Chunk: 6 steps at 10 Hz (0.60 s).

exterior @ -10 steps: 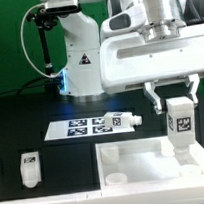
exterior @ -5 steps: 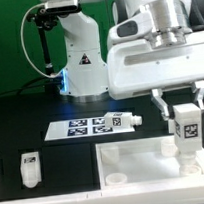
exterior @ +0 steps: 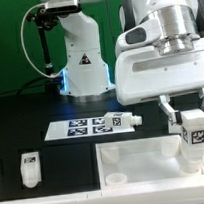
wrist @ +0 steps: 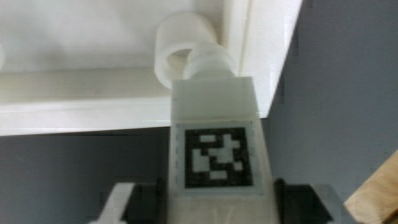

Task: Assemble one leg

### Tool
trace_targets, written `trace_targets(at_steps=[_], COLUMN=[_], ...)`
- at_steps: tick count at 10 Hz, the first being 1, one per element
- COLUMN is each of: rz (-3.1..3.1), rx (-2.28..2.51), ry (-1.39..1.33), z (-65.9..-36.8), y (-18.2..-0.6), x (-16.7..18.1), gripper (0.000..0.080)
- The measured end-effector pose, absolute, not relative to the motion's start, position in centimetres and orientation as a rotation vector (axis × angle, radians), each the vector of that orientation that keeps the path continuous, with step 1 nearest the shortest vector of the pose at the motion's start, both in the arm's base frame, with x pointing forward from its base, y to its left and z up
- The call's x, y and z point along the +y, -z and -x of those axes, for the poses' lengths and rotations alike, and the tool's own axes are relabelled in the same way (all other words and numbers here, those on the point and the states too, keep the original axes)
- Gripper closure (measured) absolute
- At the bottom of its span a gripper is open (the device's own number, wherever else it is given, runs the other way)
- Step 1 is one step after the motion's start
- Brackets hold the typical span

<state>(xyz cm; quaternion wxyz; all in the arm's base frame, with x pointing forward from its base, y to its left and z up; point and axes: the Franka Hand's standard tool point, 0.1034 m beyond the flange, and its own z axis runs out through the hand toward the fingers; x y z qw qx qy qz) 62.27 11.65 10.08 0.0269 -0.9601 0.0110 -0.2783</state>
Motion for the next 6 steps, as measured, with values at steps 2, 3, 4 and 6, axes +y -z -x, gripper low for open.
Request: trace_targets(at_steps=[2, 3, 4, 6], rz=[2.971, 2.973, 2.973, 2.977], rx=[0.031, 0.031, 0.030, 0.020], ry=[0.861, 0.861, 0.863, 0.867], z=[-62.35, -62.34, -62.36, -62.45], y=[-10.05, -10.01, -10.01, -10.02], x=[11.14, 10.96, 10.91, 10.62], gripper=[0.0515, 0.0515, 0.0515, 0.0515])
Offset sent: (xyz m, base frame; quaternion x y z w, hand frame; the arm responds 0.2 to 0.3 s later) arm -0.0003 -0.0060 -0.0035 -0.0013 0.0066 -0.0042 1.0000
